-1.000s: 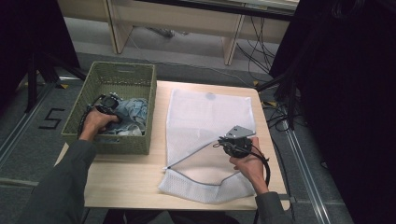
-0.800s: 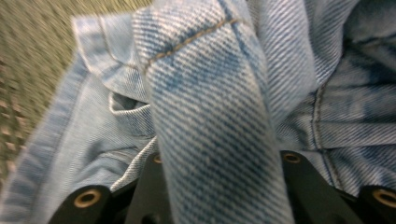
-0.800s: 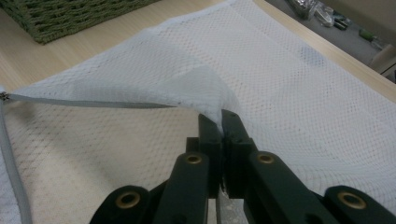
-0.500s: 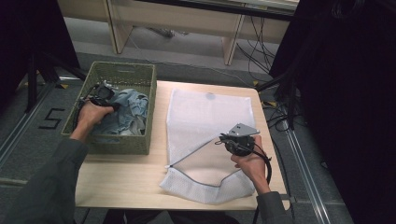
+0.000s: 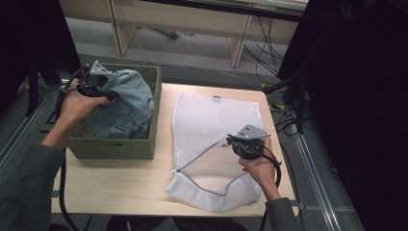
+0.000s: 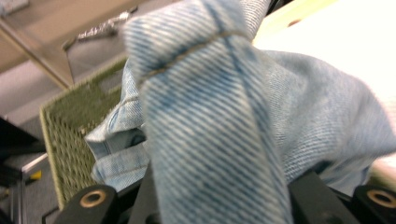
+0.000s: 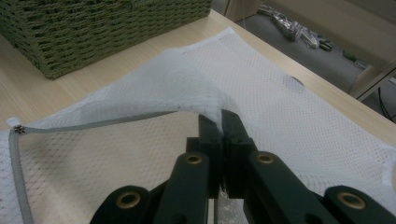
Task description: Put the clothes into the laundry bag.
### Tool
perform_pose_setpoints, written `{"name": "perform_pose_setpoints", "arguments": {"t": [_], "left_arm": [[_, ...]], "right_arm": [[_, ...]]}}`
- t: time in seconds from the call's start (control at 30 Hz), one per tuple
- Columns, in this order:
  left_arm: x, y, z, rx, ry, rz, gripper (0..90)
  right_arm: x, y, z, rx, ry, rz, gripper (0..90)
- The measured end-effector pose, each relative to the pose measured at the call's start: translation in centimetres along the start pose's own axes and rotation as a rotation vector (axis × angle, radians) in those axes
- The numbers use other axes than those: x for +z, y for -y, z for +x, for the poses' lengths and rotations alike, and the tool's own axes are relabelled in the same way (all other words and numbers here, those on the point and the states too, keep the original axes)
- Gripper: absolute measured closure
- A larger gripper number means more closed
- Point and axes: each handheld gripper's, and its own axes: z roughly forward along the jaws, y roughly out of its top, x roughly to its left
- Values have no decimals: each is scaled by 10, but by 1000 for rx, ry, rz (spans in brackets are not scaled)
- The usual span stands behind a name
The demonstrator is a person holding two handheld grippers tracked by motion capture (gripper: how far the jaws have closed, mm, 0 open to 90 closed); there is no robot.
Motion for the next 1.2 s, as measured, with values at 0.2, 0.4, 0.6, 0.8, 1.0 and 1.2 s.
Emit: {"name": "perform_pose_setpoints", "arguments": {"t": [0.2,0.4,0.6,0.8,1.0,1.2], "left_arm": [[-41,-22,-13,14,63,-64,729],[-65,-34,-30,64,128,-87,728],[-85,-43,-47,91,160,-128,728],[-111,-58,-55,99,185,-181,728],[-136,-71,-68,83,283,-248,729],[-142,-67,-104,103,431,-273,728]], "right_arm": [[1,1,-1,23,-4,2,893],[1,3,-2,14,4,6,893],[2,4,-2,22,-2,8,893],[3,5,0,40,-10,16,893],[3,5,-1,36,6,-4,893],[4,5,-2,42,-11,-2,893]]}}
